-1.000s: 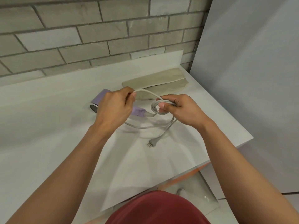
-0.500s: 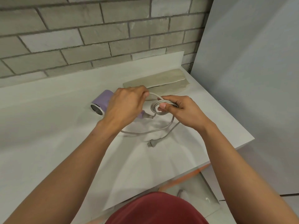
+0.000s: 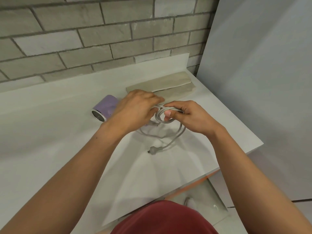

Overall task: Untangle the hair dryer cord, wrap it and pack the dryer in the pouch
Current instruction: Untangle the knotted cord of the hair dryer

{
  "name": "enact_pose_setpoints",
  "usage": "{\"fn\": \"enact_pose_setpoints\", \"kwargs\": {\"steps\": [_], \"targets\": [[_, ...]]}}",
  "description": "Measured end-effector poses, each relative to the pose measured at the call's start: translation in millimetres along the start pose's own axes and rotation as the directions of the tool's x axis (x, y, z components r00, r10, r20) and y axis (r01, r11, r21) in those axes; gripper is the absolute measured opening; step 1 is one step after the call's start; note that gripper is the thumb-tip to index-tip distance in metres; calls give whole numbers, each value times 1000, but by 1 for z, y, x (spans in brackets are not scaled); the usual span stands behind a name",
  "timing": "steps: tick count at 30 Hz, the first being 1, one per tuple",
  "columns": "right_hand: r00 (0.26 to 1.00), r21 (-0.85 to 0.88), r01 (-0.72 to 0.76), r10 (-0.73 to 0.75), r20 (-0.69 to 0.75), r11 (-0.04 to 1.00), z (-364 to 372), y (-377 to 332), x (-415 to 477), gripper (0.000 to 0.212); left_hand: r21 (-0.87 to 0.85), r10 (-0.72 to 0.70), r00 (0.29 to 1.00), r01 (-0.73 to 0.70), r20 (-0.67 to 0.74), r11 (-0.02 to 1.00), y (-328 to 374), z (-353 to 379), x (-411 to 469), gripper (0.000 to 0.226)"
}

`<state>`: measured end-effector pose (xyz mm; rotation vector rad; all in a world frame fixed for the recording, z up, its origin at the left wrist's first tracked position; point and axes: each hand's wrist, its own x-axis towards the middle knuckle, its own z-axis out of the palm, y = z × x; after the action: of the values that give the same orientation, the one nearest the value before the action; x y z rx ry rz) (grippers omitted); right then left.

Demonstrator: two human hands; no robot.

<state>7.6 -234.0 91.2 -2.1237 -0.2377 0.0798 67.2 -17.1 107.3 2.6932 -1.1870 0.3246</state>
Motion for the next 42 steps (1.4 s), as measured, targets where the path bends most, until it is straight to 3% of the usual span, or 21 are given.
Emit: {"fn": "enact_pose_setpoints", "kwargs": {"steps": [3, 6, 10, 13, 16, 19, 21, 24, 26, 28, 30, 33, 35, 38, 40, 42], "targets": [[999, 38, -9, 11, -48, 999, -2, -1, 0, 16, 41, -65, 994, 69, -83, 997, 7, 0, 3, 36], [993, 58, -30, 36, -113, 998, -5, 3, 1, 17, -47, -254, 951, 250, -178, 967, 5, 4, 2, 35], [986, -17, -69, 65, -156, 997, -8, 6, 6, 19, -311, -517, 834, 449, -190, 838, 3, 1, 0, 41], [984, -14, -76, 73, -164, 997, -10, 6, 8, 17, -309, -557, 813, 493, -170, 814, 1, 0, -4, 37], [989, -15, -59, 56, -136, 998, -11, 4, 8, 17, -209, -487, 855, 450, -180, 868, -5, 3, -4, 28], [998, -38, -15, 13, -64, 999, -11, 1, 8, 18, -103, -206, 964, 191, -167, 976, -8, 1, 0, 58], [999, -36, 14, -16, -41, 999, -9, -2, 10, 17, -2, -29, 989, 29, -142, 1000, -6, 1, 7, 42], [997, 45, 22, -18, -78, 999, -7, -3, 12, 18, 93, -23, 991, 35, -132, 995, -2, 1, 13, 39], [994, 88, 8, 2, -110, 996, -7, 2, 13, 20, -32, -149, 961, 145, -235, 989, 1, 0, 10, 38], [991, 100, -21, 34, -129, 995, -6, 9, 12, 20, -306, -378, 869, 282, -320, 909, 3, -8, 4, 34], [989, 165, -43, 65, -130, 985, -3, 14, 10, 20, -605, -576, 782, 344, -237, 718, 7, -16, 3, 27], [987, 221, -29, 62, -147, 975, 1, 14, 11, 19, -776, -677, 727, 360, -115, 518, 9, -17, 1, 22], [987, 217, -29, 62, -147, 976, 2, 13, 13, 18, -715, -672, 733, 416, -102, 562, 0, -13, -1, 22], [995, 167, -44, 59, -84, 985, -1, 11, 12, 18, -324, -532, 823, 457, -200, 829, -15, -5, -5, 38], [998, 132, -42, 48, -40, 990, -4, 8, 10, 18, -74, -307, 925, 298, -224, 952, -14, -5, -5, 62], [999, 138, -37, 40, -18, 990, -7, 4, 10, 20, 128, -91, 982, 112, -164, 985, -11, -3, -1, 58]]}}
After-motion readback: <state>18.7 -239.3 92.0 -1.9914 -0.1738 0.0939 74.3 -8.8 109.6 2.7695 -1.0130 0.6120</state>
